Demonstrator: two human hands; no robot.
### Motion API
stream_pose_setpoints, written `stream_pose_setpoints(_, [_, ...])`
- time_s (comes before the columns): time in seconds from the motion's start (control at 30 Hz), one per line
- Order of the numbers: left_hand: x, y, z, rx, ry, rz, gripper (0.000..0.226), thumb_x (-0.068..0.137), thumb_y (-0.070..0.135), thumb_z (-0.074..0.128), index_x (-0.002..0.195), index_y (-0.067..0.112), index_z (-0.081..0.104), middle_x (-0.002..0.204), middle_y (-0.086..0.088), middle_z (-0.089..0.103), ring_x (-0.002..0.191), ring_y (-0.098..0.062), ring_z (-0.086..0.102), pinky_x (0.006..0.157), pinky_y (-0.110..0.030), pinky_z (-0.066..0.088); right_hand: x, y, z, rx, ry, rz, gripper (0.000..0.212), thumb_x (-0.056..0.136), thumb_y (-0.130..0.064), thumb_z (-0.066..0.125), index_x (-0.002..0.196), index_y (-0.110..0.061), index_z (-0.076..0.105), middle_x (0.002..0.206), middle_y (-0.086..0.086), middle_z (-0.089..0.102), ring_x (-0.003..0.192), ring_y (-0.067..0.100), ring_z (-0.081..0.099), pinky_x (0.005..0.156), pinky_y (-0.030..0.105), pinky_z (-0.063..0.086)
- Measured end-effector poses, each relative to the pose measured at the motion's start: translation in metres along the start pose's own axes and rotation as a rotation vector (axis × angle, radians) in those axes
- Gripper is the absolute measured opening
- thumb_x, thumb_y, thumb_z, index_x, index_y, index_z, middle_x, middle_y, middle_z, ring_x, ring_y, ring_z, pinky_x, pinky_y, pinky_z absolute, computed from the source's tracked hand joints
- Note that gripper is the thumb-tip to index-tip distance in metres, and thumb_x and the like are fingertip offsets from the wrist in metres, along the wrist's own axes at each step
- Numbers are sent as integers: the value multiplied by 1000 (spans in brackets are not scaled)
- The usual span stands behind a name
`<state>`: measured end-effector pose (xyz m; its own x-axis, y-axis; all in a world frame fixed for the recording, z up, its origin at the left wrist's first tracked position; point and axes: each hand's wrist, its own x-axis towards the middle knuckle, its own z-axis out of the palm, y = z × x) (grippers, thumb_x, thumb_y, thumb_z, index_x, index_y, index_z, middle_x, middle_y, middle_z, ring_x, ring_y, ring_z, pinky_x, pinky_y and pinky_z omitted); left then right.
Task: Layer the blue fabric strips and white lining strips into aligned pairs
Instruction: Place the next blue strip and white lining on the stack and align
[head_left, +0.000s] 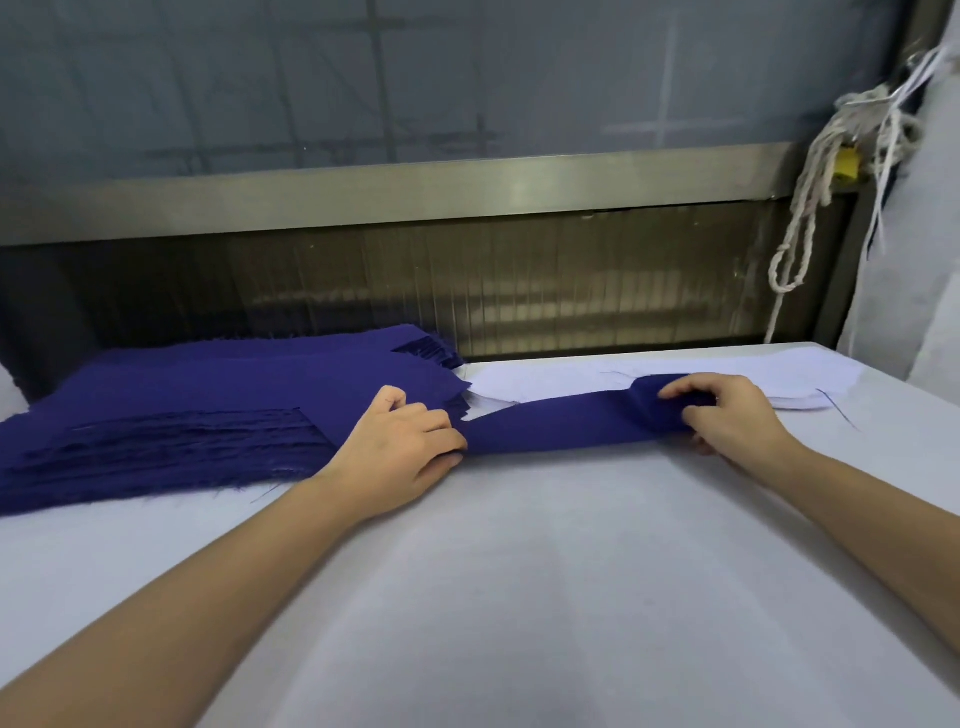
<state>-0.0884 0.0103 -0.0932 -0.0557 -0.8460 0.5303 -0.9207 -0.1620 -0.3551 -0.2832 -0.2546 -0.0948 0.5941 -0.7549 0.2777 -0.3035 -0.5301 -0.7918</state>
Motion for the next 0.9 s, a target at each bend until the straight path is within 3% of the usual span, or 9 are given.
stream_pose_setpoints(0.17, [-2,-1,1,-90,-38,24,7,78,19,71,84,15,74,73,1,65,59,-23,58,57,-29,47,-4,0,2,-153,25,-102,50,71,14,44,99,-20,69,102,-2,54,89,17,50,74,25,36])
stream_pose_setpoints(0.23, [-4,-4,-1,-76,-38,-27,13,79,22,65,86,15,73,78,0,65,65,-24,58,58,-34,46,-4,0,0,-252,26,-101,46,71,9,46,98,-19,70,100,-1,59,88,17,51,73,25,37])
stream_pose_setpoints(0.37, [-10,-13,-2,-59,-142,-131,25,75,22,73,100,18,70,93,1,63,80,-24,56,72,-35,39,-4,3,-7,-644,-25,-88,27,81,-8,48,92,-19,70,97,2,67,88,27,57,70,29,42])
stream_pose_setpoints(0.47, [-11,-17,-1,-47,-201,-157,28,79,22,67,106,20,68,99,2,62,88,-23,54,77,-33,37,-3,3,-12,-774,-62,-31,17,82,-13,50,90,-19,65,96,5,64,82,26,53,65,29,40])
stream_pose_setpoints(0.53, [-10,-16,-1,-62,-169,-148,22,79,16,67,101,18,70,92,1,64,82,-24,57,73,-34,39,-2,3,-13,-894,-66,-34,13,80,-13,52,89,-17,60,99,5,55,86,25,47,65,29,37])
stream_pose_setpoints(0.63, [-11,-11,-1,-88,-156,-107,17,80,9,66,95,16,72,82,0,65,72,-25,59,68,-35,42,-4,4,-9,-1083,-2,-103,23,79,-14,54,101,-15,60,112,6,40,105,28,38,76,33,39])
stream_pose_setpoints(0.73, [-12,-9,3,-140,-219,-85,22,88,13,59,106,19,69,91,2,65,82,-21,60,76,-27,38,-6,5,-6,-1192,69,-253,37,79,-14,55,115,-20,55,136,7,28,121,30,29,88,34,34])
stream_pose_setpoints(0.83, [-13,-11,5,-185,-237,-107,27,92,20,52,115,24,65,100,7,62,92,-15,57,77,-18,31,-4,2,-4,-1153,44,-398,42,82,-8,51,120,-23,55,134,1,39,118,24,37,88,30,32])
stream_pose_setpoints(0.9, [-14,-12,3,-228,-243,-116,26,91,28,53,114,25,65,97,10,61,91,-12,57,74,-19,37,-5,-2,-1,-1128,2,-435,44,85,-6,46,123,-26,54,123,-3,50,107,21,47,80,26,33])
